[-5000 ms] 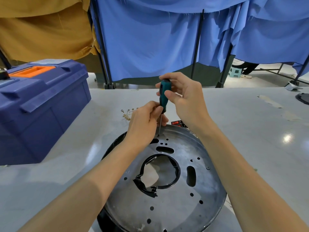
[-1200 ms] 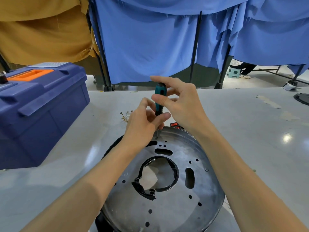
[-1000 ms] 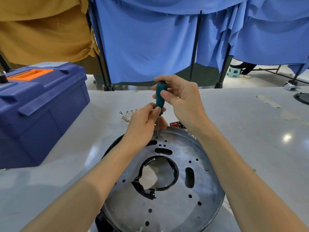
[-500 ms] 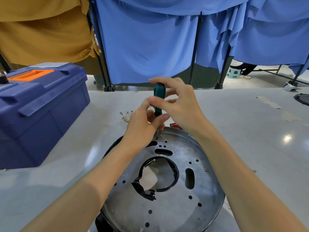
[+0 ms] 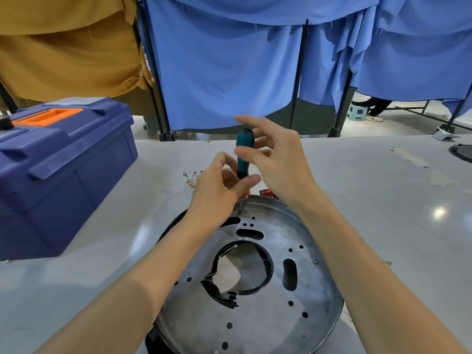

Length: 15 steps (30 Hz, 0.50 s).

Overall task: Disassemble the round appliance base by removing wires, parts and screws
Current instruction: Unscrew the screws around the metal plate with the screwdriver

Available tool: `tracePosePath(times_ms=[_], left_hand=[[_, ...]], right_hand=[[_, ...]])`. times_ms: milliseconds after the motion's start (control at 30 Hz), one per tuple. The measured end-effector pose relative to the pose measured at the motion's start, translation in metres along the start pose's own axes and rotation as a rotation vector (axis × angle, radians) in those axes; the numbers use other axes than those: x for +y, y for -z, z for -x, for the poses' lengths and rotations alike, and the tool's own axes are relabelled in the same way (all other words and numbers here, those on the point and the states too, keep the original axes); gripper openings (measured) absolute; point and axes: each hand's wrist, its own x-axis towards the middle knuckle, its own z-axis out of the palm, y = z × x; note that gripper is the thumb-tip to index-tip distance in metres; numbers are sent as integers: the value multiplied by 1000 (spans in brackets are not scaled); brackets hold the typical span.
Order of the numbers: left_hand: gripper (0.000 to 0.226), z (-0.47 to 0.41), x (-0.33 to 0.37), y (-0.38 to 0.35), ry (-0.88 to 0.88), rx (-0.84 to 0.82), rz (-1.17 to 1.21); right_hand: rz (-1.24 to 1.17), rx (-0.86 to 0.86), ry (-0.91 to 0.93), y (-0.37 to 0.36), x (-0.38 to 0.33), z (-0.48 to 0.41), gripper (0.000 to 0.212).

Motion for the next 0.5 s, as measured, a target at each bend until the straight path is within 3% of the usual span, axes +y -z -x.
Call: tracePosePath(times_ms=[67,133,200,333,500], left_hand=[[14,0,-1,-1,3,-35,-3],[18,0,0,-1,23,-43,10],[15,-1,1,-1,29,-14,14],[57,2,5,1,60,47,34],[30,-1,-4,2,44,103,15]], right_hand=[[-85,-5,-33,2,0,-1,42],[-132,-23,-40,3,-1,-1,35],[-72,-40,-8,1,-2,0,28],[21,-25,-2,-1,-1,0,43],[-37,78,-13,3,-1,-3,34]])
